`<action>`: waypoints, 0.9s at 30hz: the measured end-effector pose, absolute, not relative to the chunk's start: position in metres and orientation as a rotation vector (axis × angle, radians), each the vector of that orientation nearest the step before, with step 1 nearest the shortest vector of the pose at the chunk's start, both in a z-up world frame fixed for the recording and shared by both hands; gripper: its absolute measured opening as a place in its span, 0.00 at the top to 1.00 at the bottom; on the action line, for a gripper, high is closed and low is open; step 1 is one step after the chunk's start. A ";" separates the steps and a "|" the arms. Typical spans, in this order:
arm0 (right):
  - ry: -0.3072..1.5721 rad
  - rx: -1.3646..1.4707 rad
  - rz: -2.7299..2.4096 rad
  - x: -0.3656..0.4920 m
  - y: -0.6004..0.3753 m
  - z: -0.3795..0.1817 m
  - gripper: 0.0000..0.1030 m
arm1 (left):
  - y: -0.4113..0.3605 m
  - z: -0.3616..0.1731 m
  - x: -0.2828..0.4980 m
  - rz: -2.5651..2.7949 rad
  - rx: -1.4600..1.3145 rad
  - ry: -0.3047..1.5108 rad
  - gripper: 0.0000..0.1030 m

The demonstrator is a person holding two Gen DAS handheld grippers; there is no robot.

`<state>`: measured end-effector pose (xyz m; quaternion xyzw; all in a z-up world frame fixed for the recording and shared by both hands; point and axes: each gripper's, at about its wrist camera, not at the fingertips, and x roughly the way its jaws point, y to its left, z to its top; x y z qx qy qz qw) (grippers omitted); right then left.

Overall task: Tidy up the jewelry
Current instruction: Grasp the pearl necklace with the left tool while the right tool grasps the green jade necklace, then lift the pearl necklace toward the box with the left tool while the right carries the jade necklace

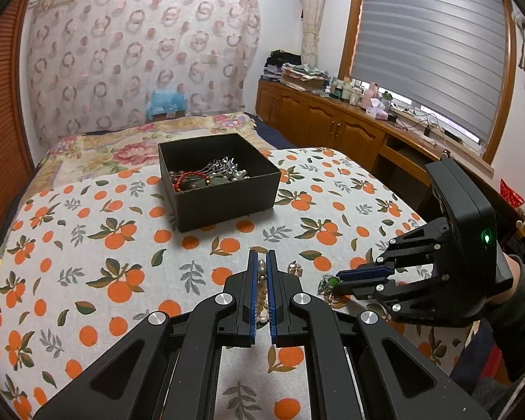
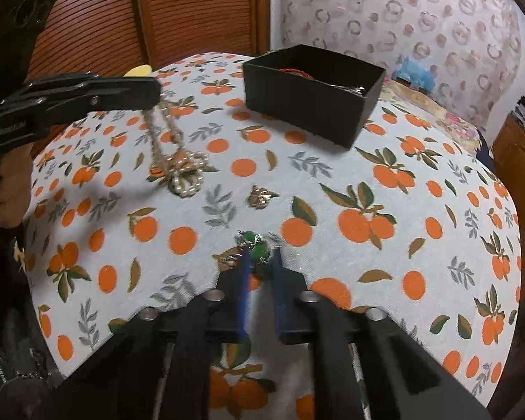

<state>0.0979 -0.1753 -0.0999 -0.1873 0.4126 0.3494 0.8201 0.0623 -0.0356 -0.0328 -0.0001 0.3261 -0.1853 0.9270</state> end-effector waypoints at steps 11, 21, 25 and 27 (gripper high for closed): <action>0.808 -0.327 0.729 0.103 -0.180 -0.082 0.90 | -0.034 -0.023 0.065 -0.384 -0.010 0.642 0.96; 0.717 -0.299 0.721 0.113 -0.182 -0.040 0.89 | -0.033 0.008 0.074 -0.399 0.004 0.588 0.96; 0.693 -0.292 0.719 0.122 -0.181 -0.027 0.89 | -0.030 0.016 0.084 -0.400 0.009 0.576 0.96; 0.679 -0.291 0.721 0.129 -0.179 -0.021 0.89 | -0.031 0.021 0.089 -0.400 0.013 0.567 0.96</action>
